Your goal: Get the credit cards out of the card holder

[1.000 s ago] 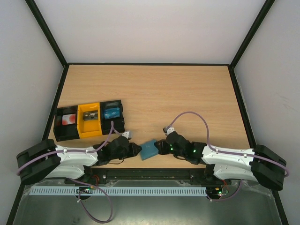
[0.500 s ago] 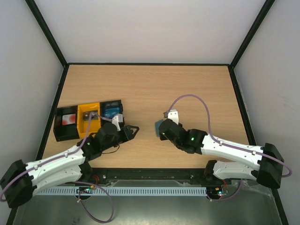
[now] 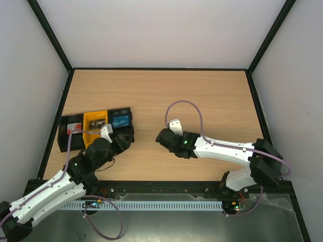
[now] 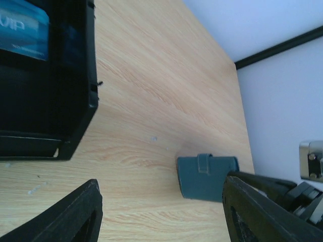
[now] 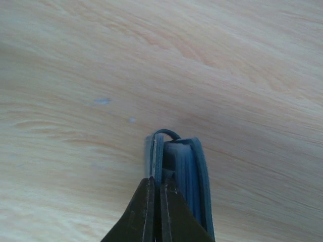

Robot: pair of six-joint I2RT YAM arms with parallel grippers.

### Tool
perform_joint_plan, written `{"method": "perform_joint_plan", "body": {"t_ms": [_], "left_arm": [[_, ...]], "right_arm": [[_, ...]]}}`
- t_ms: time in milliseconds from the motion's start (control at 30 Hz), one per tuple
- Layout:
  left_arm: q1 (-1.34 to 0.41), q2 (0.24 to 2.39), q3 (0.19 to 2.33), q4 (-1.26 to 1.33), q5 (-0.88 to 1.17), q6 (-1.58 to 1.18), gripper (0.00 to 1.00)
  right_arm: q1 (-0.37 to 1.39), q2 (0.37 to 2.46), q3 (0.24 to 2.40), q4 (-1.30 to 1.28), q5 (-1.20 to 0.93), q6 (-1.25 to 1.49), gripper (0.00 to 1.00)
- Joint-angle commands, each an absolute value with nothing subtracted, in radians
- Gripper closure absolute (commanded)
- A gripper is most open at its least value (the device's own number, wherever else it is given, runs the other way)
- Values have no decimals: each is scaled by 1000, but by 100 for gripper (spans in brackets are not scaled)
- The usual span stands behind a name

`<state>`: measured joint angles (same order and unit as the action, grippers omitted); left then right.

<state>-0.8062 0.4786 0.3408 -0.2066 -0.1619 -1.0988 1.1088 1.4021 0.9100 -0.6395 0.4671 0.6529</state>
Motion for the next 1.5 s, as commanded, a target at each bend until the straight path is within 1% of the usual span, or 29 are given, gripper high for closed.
{"method": "perform_joint_plan", "body": {"t_ms": [0, 133, 167, 267, 367, 500, 600, 767, 900, 1033, 1100, 1300, 1467], "left_arm": [[-801, 413, 390, -350, -263, -1107, 33], [-800, 344, 376, -384, -284, -1134, 33], [-800, 332, 373, -390, -290, -1140, 33], [-800, 311, 370, -400, -296, -1151, 32], [-801, 321, 372, -393, -269, -1137, 32], [-800, 372, 391, -386, -234, -1099, 32], [-800, 428, 404, -364, -203, -1070, 32], [-801, 536, 404, -290, -117, -1020, 33], [-800, 637, 401, -191, -28, -956, 36], [-803, 801, 444, -115, 44, -891, 39], [-818, 888, 479, -96, 65, -861, 40], [-905, 1145, 587, -20, 43, -800, 42], [-946, 1333, 648, 50, 28, -790, 45]], "right_arm": [[1162, 1443, 945, -586, 350, 648, 97], [1213, 1489, 935, -467, 228, 677, 92], [1222, 1501, 934, -438, 200, 682, 90], [1234, 1522, 927, -346, 82, 697, 73], [1235, 1500, 909, -281, 24, 699, 68], [1229, 1451, 893, -292, 88, 697, 66], [1198, 1424, 858, -294, 96, 704, 66], [1107, 1365, 779, -271, 79, 731, 65], [1024, 1304, 687, -237, 58, 786, 65], [893, 1213, 540, -137, -24, 896, 65], [858, 1172, 472, -90, -54, 962, 64], [851, 1124, 335, 43, -57, 1122, 61], [849, 1164, 336, 117, -59, 1116, 59]]}}
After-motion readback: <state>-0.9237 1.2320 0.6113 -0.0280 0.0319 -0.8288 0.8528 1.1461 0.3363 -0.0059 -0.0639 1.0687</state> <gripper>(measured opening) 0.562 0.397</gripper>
